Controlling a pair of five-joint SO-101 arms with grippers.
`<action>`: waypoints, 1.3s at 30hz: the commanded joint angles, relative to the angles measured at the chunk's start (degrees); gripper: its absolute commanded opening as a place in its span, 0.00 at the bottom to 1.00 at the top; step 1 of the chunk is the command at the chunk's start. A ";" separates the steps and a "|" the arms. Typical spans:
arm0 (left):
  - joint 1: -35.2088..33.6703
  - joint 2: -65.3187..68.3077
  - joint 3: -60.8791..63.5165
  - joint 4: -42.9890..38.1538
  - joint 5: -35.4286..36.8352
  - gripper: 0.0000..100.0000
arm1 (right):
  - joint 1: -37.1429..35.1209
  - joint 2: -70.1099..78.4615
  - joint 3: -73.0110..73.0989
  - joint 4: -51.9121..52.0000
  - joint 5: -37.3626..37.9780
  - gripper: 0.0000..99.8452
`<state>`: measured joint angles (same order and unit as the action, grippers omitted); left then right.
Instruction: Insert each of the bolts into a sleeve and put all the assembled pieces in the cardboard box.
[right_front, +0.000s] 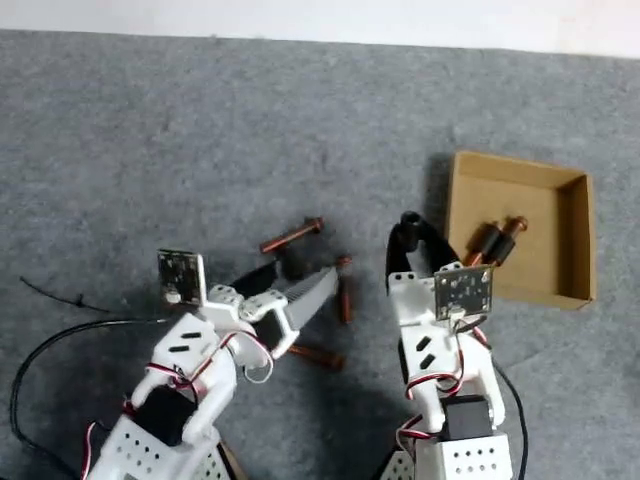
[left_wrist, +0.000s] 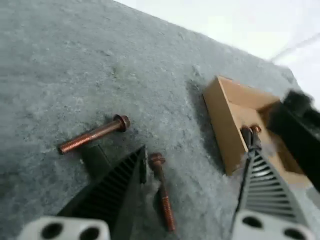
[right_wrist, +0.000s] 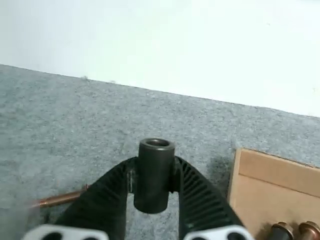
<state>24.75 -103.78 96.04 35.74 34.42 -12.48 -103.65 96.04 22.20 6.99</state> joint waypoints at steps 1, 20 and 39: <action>3.38 -0.75 -1.27 2.73 -2.37 0.29 | 0.75 -0.48 8.22 0.13 0.44 0.00; 7.34 62.29 -27.65 -10.55 -2.99 0.29 | 0.75 -0.48 8.22 0.22 0.35 0.00; 4.35 114.68 -66.68 -2.02 -0.88 0.29 | 0.66 -0.66 8.22 0.22 0.53 0.00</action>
<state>30.20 9.63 33.54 32.48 32.84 -12.31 -103.65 96.04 22.20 6.99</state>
